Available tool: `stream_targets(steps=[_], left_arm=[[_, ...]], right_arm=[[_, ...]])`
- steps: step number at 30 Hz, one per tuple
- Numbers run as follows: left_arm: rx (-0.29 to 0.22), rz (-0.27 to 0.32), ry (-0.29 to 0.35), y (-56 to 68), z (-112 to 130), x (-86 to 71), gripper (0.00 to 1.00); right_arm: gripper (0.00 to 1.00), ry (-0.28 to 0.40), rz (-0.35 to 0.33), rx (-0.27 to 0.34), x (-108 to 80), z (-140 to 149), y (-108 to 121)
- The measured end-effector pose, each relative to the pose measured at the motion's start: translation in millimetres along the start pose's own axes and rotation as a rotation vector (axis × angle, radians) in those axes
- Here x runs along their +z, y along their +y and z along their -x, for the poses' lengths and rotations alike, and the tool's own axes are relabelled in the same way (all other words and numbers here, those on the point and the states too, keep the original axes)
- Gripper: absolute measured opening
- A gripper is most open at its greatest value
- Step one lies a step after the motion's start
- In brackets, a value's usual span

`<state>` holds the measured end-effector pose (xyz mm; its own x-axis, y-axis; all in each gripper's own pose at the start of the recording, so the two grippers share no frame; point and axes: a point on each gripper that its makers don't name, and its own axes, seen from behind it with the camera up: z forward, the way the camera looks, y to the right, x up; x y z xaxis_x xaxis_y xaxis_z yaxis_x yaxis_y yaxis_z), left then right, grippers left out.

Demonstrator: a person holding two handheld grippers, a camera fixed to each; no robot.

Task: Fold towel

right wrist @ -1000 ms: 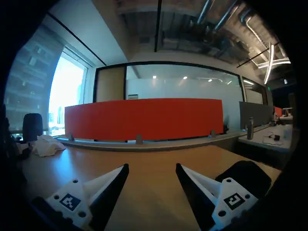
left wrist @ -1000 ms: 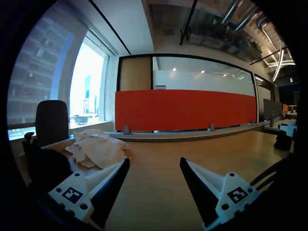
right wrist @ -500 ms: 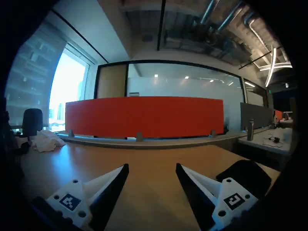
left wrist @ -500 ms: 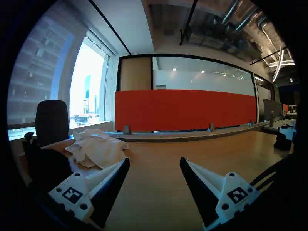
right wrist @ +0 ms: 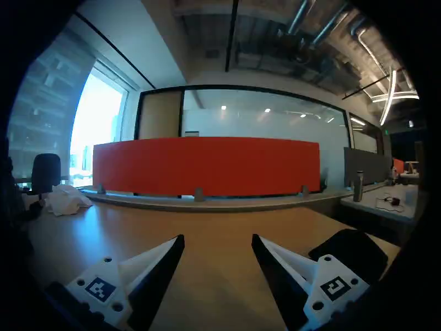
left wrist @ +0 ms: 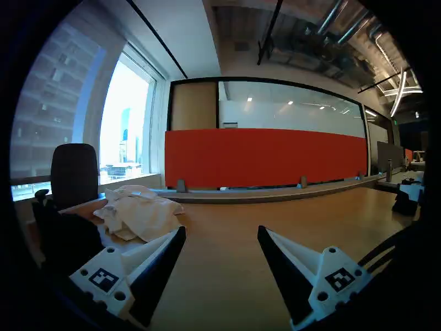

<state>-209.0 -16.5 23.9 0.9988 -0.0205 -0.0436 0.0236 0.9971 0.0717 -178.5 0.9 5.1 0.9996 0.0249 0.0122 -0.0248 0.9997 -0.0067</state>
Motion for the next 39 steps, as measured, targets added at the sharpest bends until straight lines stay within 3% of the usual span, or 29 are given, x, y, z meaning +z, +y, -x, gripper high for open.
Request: stream_targets(steps=[39], left_arm=[[0.000, 0.000, 0.000, 1.3, 0.2, -0.4, 0.97]], right_arm=[[1.00, -0.004, -0.006, 0.002, 0.1, 0.2, -2.5]])
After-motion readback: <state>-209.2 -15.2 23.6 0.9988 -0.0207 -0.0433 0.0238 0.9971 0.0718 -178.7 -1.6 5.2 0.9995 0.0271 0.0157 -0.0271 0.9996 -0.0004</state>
